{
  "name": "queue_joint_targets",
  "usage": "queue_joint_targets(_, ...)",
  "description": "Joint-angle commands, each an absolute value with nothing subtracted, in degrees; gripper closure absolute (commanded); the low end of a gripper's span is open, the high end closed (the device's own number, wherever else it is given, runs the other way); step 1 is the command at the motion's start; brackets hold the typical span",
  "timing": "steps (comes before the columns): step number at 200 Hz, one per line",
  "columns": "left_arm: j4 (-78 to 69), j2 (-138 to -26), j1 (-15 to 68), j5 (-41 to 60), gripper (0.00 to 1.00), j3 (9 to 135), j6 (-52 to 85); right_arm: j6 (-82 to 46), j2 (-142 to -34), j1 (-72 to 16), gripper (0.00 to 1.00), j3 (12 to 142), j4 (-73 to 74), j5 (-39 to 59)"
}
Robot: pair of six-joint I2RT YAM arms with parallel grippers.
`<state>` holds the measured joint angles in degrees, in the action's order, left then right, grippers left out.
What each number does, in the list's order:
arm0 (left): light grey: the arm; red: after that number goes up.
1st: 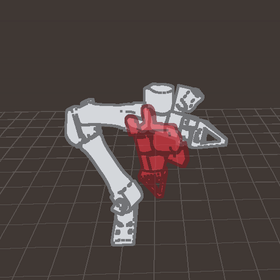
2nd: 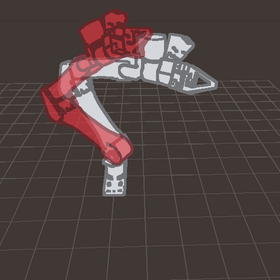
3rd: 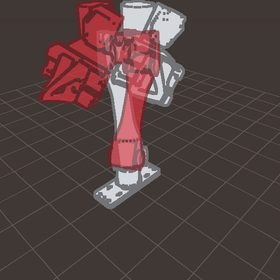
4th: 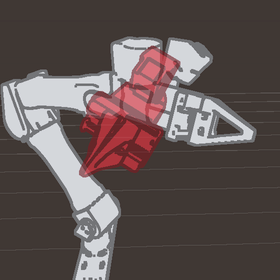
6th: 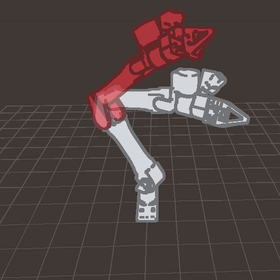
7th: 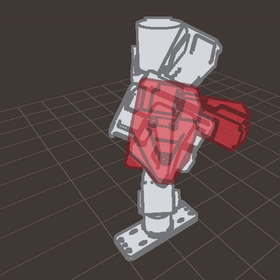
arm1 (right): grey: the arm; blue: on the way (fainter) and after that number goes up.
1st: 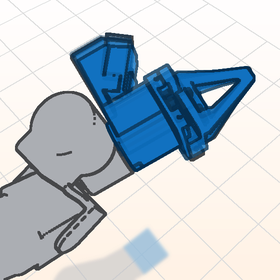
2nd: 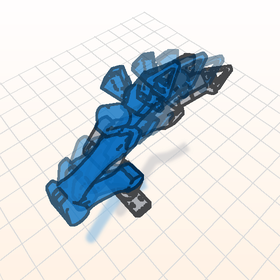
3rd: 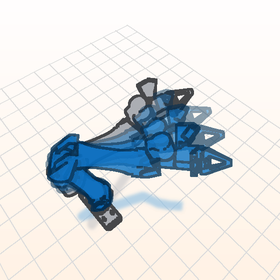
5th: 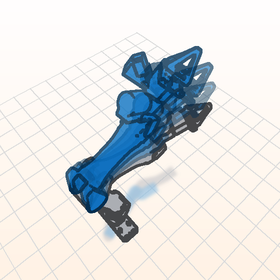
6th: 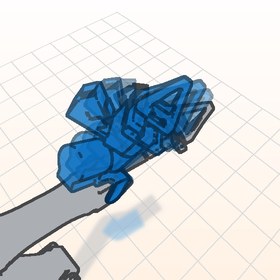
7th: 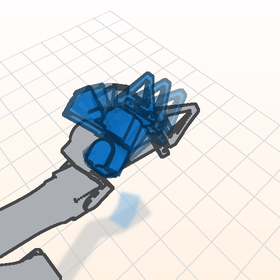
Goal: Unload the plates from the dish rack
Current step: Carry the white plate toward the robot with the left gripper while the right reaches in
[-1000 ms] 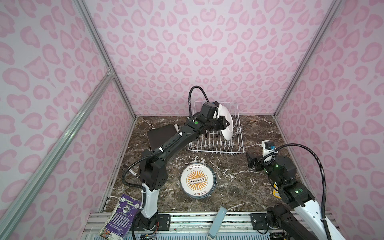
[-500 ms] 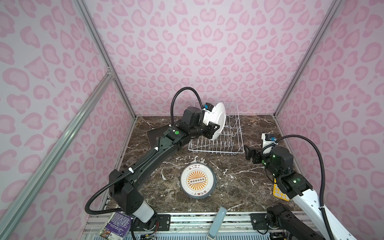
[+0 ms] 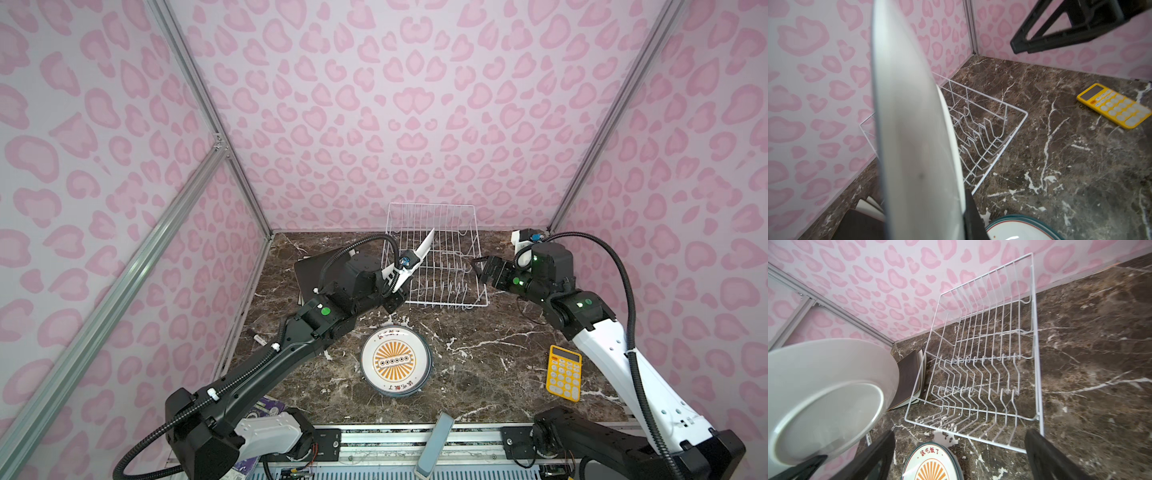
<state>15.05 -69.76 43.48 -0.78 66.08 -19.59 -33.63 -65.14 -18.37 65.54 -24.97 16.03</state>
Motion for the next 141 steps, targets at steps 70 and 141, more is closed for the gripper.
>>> queue_joint_targets(70, 10.3, -71.6, 51.5, -19.1, 0.97, 60.2, -37.8, -38.9, -72.7, -22.4, 0.07, 69.8, -19.0, 25.9)
queue_joint_targets(141, 1.5, -75.6, 56.3, -27.9, 0.97, 58.4, -44.7, -39.6, -77.2, -26.1, 0.24, 70.1, -20.2, 26.2)
